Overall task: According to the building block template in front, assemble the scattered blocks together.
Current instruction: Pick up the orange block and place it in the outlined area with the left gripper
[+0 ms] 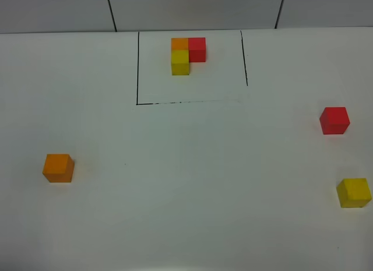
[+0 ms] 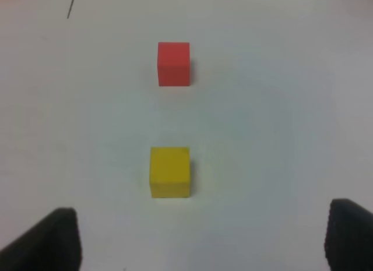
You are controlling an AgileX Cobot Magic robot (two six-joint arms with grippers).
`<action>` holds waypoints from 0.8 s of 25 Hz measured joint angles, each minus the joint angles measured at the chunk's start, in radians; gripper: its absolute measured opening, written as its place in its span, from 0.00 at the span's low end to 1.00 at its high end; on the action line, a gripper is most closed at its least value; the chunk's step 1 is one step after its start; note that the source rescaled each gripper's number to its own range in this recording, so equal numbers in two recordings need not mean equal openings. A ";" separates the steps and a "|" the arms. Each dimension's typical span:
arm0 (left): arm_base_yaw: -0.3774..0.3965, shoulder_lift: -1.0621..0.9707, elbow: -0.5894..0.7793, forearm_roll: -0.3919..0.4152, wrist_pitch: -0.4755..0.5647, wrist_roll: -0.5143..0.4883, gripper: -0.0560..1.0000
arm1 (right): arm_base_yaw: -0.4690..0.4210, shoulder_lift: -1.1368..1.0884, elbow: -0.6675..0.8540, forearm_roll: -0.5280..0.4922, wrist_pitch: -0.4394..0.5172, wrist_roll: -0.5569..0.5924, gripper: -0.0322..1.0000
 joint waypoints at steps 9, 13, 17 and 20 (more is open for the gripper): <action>0.000 0.000 0.000 0.000 0.000 0.000 0.72 | 0.000 0.000 0.000 0.001 0.000 0.000 0.75; 0.000 0.000 0.000 0.000 0.000 0.000 0.72 | 0.000 0.000 0.000 0.001 0.000 0.000 0.75; 0.000 0.000 0.000 0.000 0.000 0.000 0.72 | 0.000 0.000 0.000 0.001 0.000 0.000 0.75; 0.000 0.000 0.000 0.000 0.000 0.001 0.72 | 0.000 0.000 0.000 0.001 0.000 0.000 0.75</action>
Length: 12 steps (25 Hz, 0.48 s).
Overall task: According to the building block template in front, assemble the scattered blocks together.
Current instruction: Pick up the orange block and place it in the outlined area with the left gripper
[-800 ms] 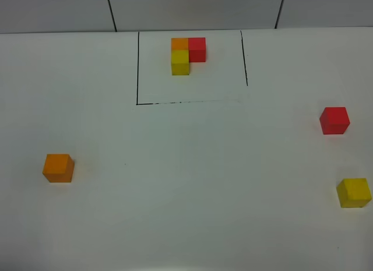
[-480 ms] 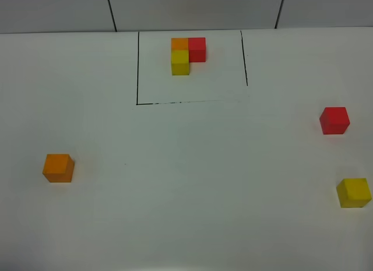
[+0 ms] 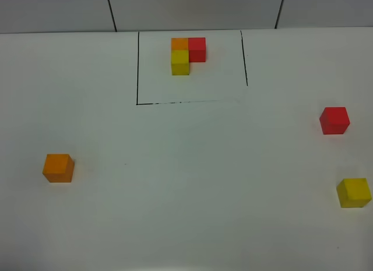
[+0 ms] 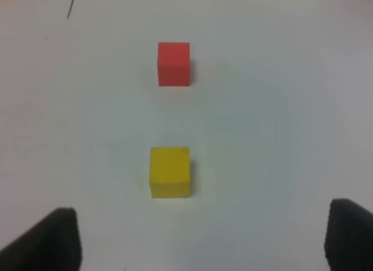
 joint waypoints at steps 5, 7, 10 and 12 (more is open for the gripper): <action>0.000 0.000 0.000 0.000 0.000 0.000 0.72 | 0.000 0.000 0.000 0.000 0.000 0.000 0.75; 0.000 0.000 0.000 0.000 0.000 0.000 0.72 | 0.000 0.000 0.000 0.000 0.000 0.000 0.75; 0.000 0.000 0.000 0.000 0.000 0.000 0.72 | 0.000 0.000 0.000 0.000 0.000 0.000 0.75; 0.000 0.000 0.000 0.000 0.000 0.000 0.72 | 0.000 0.000 0.000 0.000 0.000 0.000 0.75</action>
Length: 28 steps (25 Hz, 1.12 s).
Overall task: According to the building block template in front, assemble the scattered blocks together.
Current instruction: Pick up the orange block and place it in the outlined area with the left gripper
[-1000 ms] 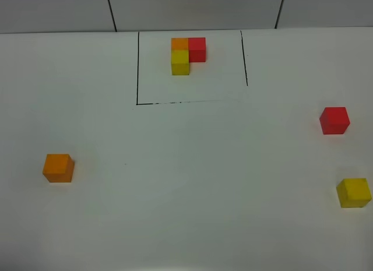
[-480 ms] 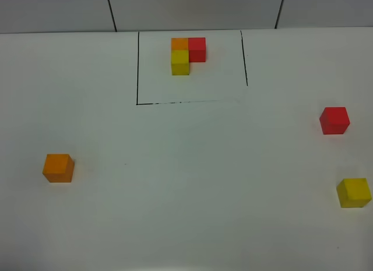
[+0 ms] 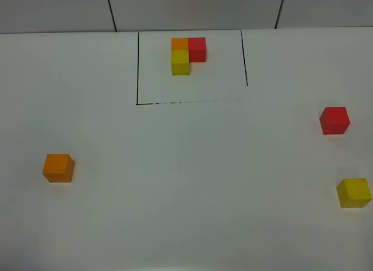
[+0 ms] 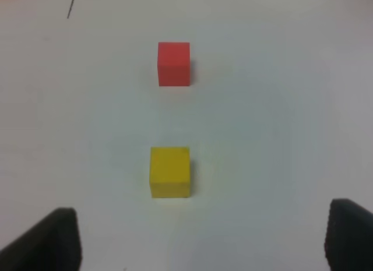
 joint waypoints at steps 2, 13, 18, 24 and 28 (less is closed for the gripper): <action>0.000 0.000 0.000 0.002 0.000 0.000 0.72 | 0.000 0.000 0.000 0.000 0.000 0.000 0.75; 0.000 0.194 -0.014 0.077 -0.158 0.001 0.83 | 0.000 0.000 0.000 0.000 0.000 0.000 0.75; 0.000 0.489 -0.021 0.078 -0.249 0.005 0.98 | 0.000 0.000 0.000 0.000 0.000 0.000 0.75; 0.000 0.906 -0.104 0.079 -0.288 0.005 1.00 | 0.000 0.000 0.000 0.000 0.000 0.000 0.75; 0.000 1.167 -0.211 0.079 -0.285 0.002 1.00 | 0.000 0.000 0.000 0.000 0.000 0.000 0.75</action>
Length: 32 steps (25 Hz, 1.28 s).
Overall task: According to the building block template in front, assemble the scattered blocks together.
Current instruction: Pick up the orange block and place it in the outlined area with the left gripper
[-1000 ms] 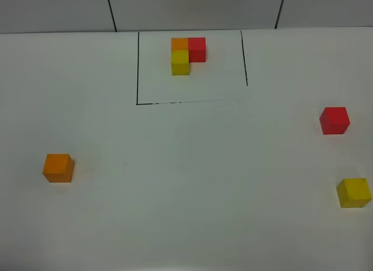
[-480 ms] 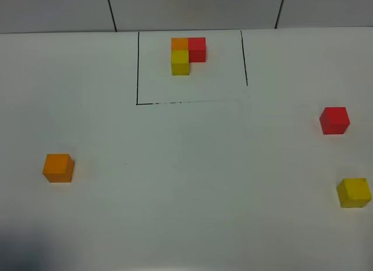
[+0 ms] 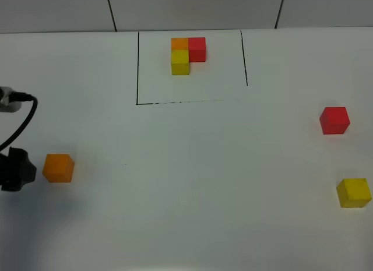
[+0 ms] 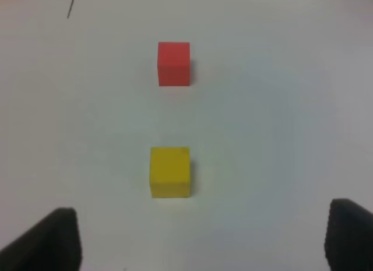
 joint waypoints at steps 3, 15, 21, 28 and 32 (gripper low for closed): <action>0.000 0.152 -0.073 0.000 -0.001 -0.014 1.00 | 0.000 0.000 0.000 0.000 0.000 0.000 0.75; -0.039 0.505 -0.198 0.002 -0.057 -0.064 0.99 | 0.000 0.000 0.000 0.000 0.000 0.000 0.75; -0.078 0.568 -0.198 0.001 -0.117 -0.087 0.99 | 0.000 0.000 0.000 0.001 0.000 0.000 0.75; -0.078 0.643 -0.199 0.001 -0.161 -0.091 0.98 | 0.000 0.000 0.000 0.003 0.000 0.000 0.75; -0.078 0.677 -0.199 0.001 -0.163 -0.091 0.83 | 0.000 0.000 0.000 0.003 0.000 0.000 0.75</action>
